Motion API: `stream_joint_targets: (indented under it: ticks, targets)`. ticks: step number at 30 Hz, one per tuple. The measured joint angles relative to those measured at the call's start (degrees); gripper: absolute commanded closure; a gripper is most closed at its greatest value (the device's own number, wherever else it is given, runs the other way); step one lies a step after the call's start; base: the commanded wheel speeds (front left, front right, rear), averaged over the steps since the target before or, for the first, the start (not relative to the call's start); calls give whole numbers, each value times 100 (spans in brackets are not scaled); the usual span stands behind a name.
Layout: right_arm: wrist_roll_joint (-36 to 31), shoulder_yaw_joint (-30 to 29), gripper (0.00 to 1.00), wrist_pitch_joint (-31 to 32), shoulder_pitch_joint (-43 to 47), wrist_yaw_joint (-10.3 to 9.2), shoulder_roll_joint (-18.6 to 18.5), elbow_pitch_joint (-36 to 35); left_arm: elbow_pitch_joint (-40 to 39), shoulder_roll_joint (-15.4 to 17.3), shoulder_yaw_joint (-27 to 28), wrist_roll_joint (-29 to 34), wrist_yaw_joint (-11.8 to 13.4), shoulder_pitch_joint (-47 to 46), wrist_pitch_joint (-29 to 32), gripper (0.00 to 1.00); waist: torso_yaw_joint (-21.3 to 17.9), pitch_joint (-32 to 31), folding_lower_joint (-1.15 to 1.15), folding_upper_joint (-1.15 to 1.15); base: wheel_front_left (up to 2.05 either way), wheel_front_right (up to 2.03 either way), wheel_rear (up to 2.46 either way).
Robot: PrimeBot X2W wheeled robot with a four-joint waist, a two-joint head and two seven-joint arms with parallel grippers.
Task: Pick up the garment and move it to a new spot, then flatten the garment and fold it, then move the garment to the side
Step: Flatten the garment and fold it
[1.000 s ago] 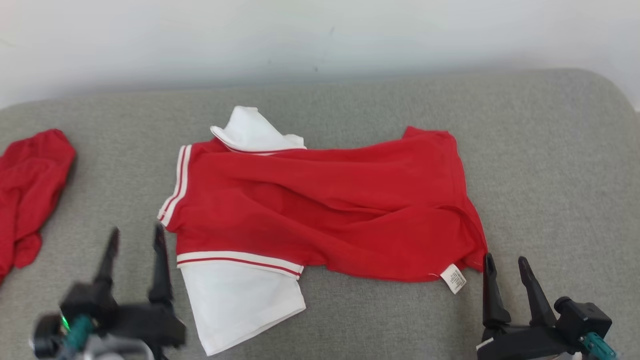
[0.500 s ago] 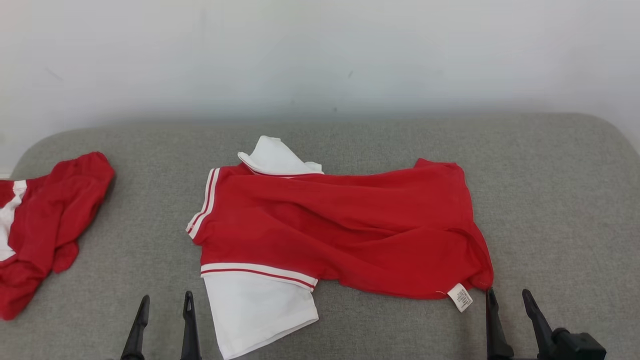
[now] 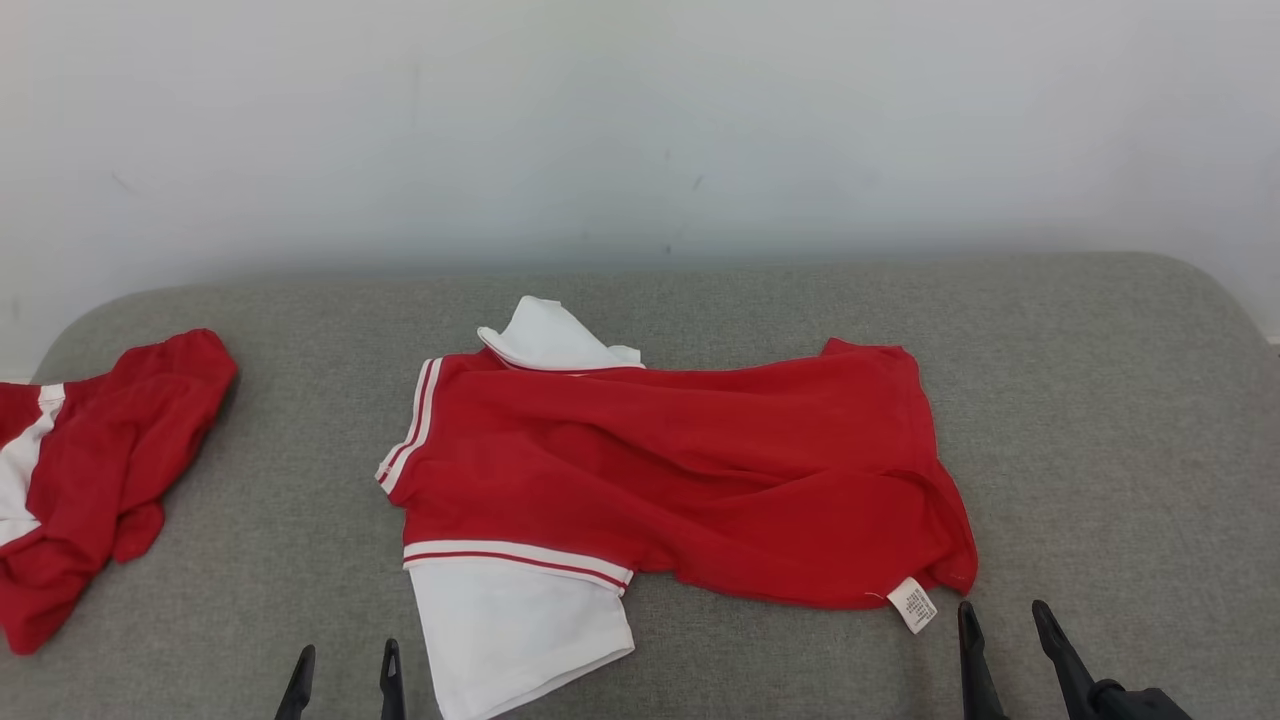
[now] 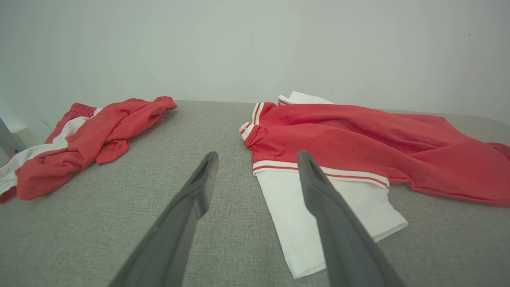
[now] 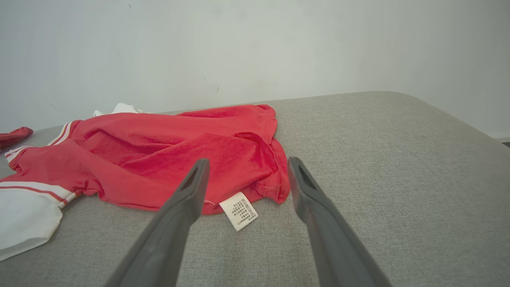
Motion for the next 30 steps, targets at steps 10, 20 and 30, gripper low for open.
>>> stream_joint_targets:
  ticks: [10,20,30]
  targets:
    - [30,35,0,-1,-22,0,0,127,75,-16,32,-2,-36,-1,0,0,-72,36,0,0,0,0,0]
    - [111,98,0,-12,-131,0,0,156,186,-20,15,-22,-44,-12,0,0,-124,78,0,0,0,0,0]
    - [105,-45,0,-12,-221,0,0,176,627,-19,-115,-141,-107,-49,0,0,-117,113,0,0,0,0,0]
